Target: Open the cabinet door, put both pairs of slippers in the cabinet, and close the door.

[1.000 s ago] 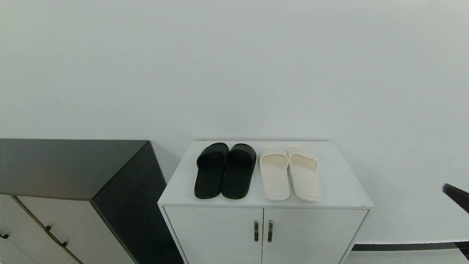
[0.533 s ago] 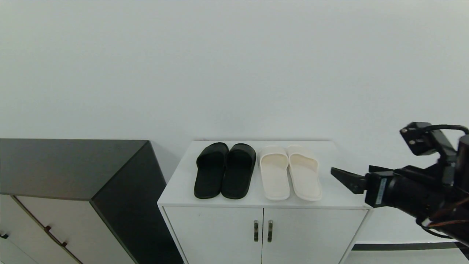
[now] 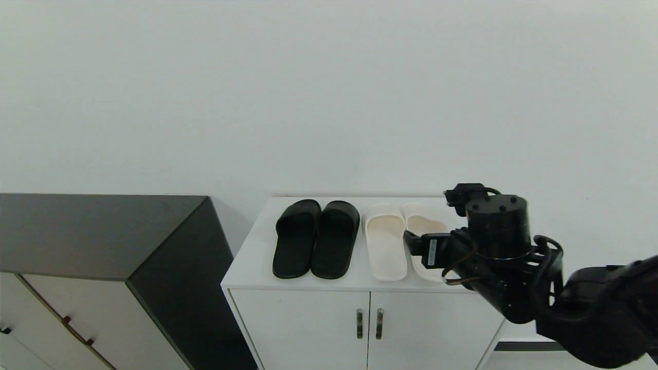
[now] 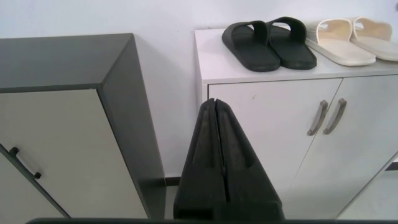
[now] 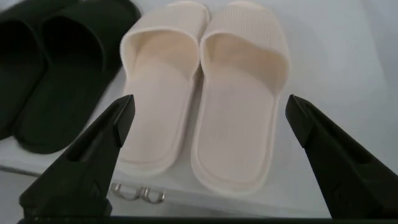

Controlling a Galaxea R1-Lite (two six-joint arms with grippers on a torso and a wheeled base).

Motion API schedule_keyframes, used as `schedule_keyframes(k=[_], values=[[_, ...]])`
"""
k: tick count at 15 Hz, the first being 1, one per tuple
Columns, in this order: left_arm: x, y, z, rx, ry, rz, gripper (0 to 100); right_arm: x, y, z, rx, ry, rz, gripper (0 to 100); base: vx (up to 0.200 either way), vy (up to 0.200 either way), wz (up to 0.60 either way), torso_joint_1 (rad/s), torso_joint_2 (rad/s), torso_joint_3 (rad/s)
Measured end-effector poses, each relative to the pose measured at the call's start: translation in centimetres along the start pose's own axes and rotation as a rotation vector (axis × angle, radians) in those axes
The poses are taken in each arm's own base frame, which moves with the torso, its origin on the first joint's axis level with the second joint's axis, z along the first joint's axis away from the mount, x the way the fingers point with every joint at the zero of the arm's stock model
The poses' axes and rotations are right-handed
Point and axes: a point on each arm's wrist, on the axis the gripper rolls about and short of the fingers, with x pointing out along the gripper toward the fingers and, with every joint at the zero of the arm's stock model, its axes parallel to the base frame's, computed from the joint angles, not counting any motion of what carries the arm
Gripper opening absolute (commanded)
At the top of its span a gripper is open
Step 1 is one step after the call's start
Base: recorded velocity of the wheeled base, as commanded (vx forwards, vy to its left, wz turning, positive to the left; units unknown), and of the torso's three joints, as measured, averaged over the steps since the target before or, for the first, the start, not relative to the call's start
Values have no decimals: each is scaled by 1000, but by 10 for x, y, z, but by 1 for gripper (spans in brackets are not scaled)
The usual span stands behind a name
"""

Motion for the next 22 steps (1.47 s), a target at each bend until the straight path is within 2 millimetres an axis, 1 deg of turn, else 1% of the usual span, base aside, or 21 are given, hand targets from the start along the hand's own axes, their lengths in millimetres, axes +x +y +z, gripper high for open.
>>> schedule_keyframes(k=[2,6,8,10,13,15,22], values=[[0,0,0,0,0,0,0,22,12,-10,-12,0,-5,100,0,0,0,0,0,0],[0,0,0,0,0,0,0,62,28,-22,-18,-12,-29,100,0,0,0,0,0,0],[0,0,0,-1,0,0,0,81,30,-26,-38,-17,-48,100,0,0,0,0,0,0],[0,0,0,-1,1,0,0,99,25,-29,-46,-19,-73,100,0,0,0,0,0,0],[0,0,0,-2,1,0,0,114,18,-35,-46,-1,-73,100,0,0,0,0,0,0],[0,0,0,-2,1,0,0,120,14,-35,-39,3,-44,100,0,0,0,0,0,0],[0,0,0,-2,1,0,0,147,12,-19,-53,-64,-57,100,0,0,0,0,0,0]])
